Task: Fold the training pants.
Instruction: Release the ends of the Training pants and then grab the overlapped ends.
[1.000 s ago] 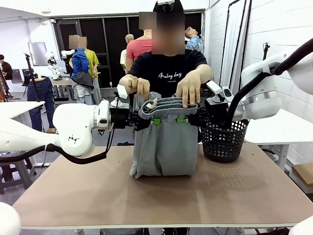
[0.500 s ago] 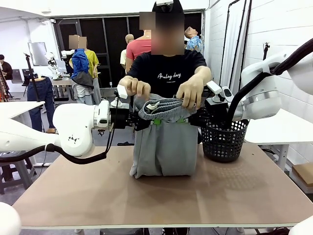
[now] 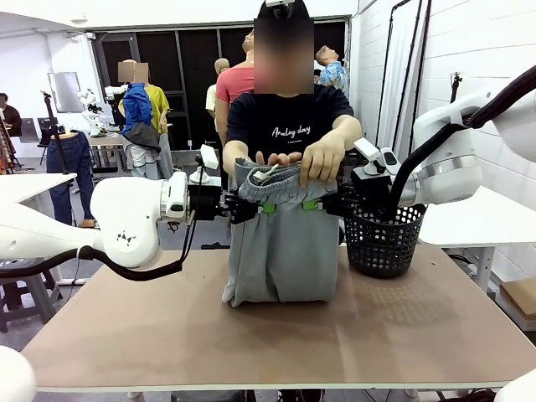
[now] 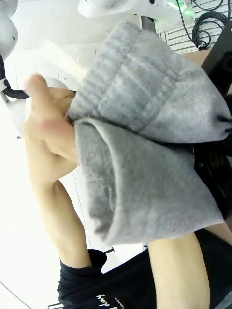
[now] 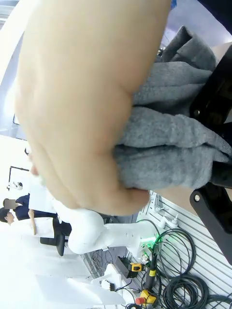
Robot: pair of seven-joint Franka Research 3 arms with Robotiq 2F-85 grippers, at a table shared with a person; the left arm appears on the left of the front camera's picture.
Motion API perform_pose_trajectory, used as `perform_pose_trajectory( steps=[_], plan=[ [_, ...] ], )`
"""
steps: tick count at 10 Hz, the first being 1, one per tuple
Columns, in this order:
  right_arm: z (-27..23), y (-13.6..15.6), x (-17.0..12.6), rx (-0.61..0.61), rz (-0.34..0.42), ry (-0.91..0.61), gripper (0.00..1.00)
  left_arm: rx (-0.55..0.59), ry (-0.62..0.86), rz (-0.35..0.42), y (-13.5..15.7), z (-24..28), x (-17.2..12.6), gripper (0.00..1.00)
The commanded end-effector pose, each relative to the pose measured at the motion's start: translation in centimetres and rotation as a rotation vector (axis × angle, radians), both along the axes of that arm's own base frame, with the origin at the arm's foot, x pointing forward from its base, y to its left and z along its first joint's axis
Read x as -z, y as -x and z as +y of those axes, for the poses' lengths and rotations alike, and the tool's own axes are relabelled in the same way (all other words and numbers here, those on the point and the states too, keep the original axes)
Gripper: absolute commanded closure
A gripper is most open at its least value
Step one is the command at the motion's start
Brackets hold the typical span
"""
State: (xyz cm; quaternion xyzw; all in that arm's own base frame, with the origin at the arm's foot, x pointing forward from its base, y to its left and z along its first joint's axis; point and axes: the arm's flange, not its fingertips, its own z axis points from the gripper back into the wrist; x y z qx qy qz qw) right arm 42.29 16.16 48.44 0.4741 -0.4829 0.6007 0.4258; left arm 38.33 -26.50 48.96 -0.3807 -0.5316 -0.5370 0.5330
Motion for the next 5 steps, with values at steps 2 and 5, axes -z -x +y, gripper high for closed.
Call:
perform_pose_trajectory(
  steps=[2, 5],
  plan=[
    [0.12, 0.47, -0.06, 0.000, -0.004, -0.023, 1.00, -0.022, 0.003, 0.000, 0.19, -0.26, -0.27, 1.00],
    [0.12, 0.47, -0.06, 0.000, -0.004, -0.023, 1.00, -0.022, 0.003, 0.000, 0.19, -0.26, -0.27, 1.00]
  ],
)
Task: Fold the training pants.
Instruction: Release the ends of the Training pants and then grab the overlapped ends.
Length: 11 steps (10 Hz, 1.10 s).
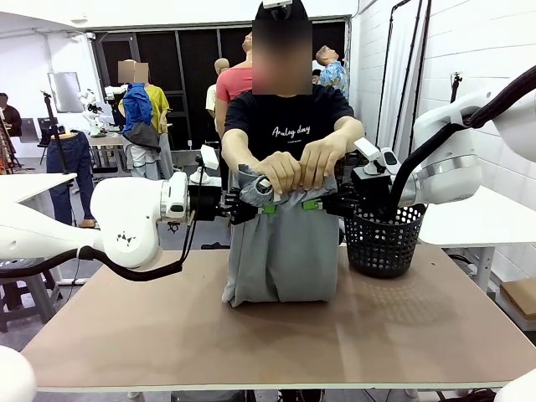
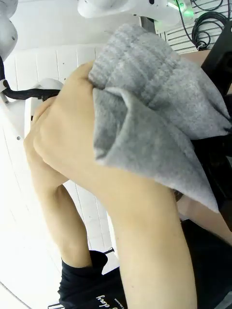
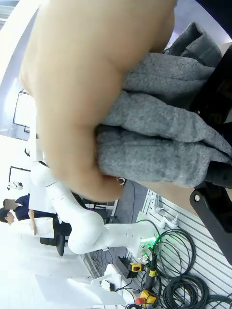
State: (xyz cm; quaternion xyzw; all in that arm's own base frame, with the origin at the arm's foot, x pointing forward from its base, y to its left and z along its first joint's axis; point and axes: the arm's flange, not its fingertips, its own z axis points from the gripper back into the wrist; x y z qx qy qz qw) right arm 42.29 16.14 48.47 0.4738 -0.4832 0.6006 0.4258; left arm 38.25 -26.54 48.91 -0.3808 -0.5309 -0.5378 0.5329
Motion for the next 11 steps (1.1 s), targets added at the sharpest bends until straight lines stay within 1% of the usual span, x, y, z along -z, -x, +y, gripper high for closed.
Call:
perform_pose_trajectory(
  steps=[1, 11],
  plan=[
    [0.14, 0.48, -0.04, -0.001, -0.004, -0.023, 1.00, -0.024, 0.004, 0.000, 0.11, -0.22, -0.32, 1.00],
    [0.14, 0.48, -0.04, -0.001, -0.004, -0.023, 1.00, -0.024, 0.004, 0.000, 0.11, -0.22, -0.32, 1.00]
  ],
)
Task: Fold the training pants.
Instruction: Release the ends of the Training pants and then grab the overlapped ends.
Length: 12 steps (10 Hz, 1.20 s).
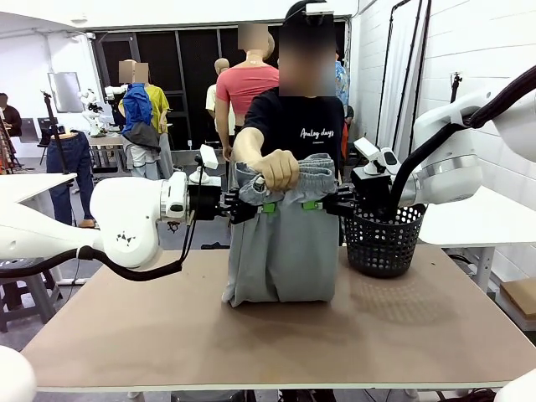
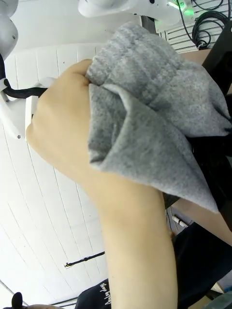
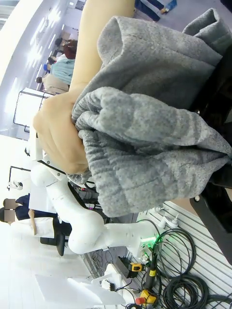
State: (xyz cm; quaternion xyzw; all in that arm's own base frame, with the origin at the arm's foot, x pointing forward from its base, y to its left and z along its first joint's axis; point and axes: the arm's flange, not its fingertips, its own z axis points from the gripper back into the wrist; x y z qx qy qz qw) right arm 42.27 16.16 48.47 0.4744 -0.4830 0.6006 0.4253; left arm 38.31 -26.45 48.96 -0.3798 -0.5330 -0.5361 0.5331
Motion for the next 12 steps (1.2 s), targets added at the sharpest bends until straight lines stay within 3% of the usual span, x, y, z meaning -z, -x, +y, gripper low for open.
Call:
perform_pose_trajectory(
  steps=[1, 12],
  plan=[
    [0.13, 0.46, -0.04, 0.000, -0.004, -0.022, 1.00, -0.019, 0.001, 0.001, 0.17, -0.32, -0.27, 1.00],
    [0.13, 0.46, -0.04, 0.000, -0.004, -0.022, 1.00, -0.019, 0.001, 0.001, 0.17, -0.32, -0.27, 1.00]
  ],
)
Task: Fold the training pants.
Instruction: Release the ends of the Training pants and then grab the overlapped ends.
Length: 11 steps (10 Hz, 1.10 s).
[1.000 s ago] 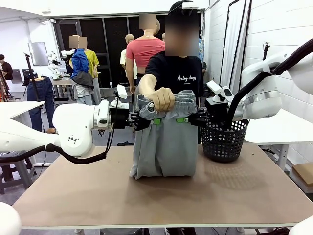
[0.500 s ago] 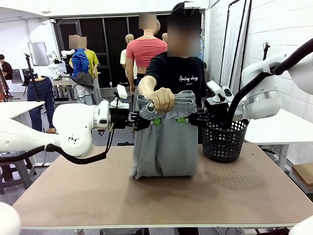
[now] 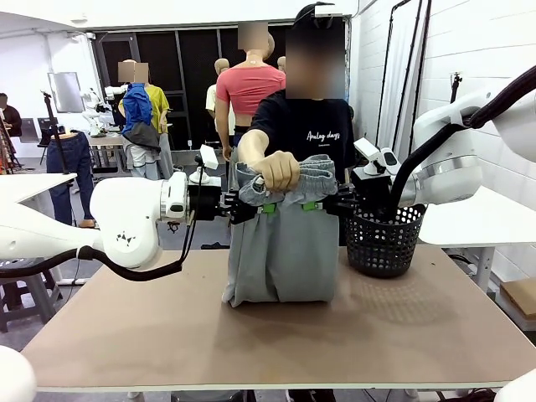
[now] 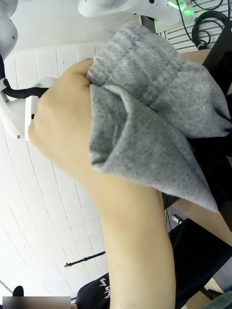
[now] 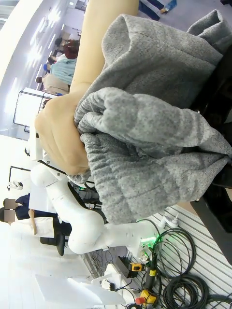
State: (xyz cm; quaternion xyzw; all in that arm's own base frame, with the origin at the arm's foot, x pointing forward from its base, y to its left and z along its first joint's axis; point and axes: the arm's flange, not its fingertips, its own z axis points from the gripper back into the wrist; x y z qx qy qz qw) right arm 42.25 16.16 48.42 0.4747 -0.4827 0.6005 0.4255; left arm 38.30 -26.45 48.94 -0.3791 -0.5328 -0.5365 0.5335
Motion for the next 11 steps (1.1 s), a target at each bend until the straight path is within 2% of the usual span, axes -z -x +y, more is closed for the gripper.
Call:
perform_pose_trajectory(
  steps=[1, 2, 6, 7, 11],
  plan=[
    [0.00, 0.00, 0.00, 0.000, 0.000, 0.000, 1.00, 0.000, 0.000, 0.000, 0.00, 0.00, 0.00, 1.00],
    [-0.23, -0.03, -0.19, -0.001, 0.015, 0.004, 0.84, -0.002, 0.009, -0.003, -0.04, -0.18, 0.09, 0.90],
    [-0.22, -0.20, -0.44, 0.003, 0.036, -0.005, 0.08, -0.013, 0.010, -0.002, -0.19, -0.20, 0.07, 0.10],
    [-0.24, -0.19, -0.46, 0.008, 0.038, -0.010, 0.00, -0.011, 0.011, -0.002, -0.14, -0.18, 0.05, 0.00],
    [-0.21, -0.12, -0.36, 0.009, 0.049, -0.012, 0.00, -0.011, 0.011, 0.001, 0.01, -0.14, 0.05, 0.00]
  ],
)
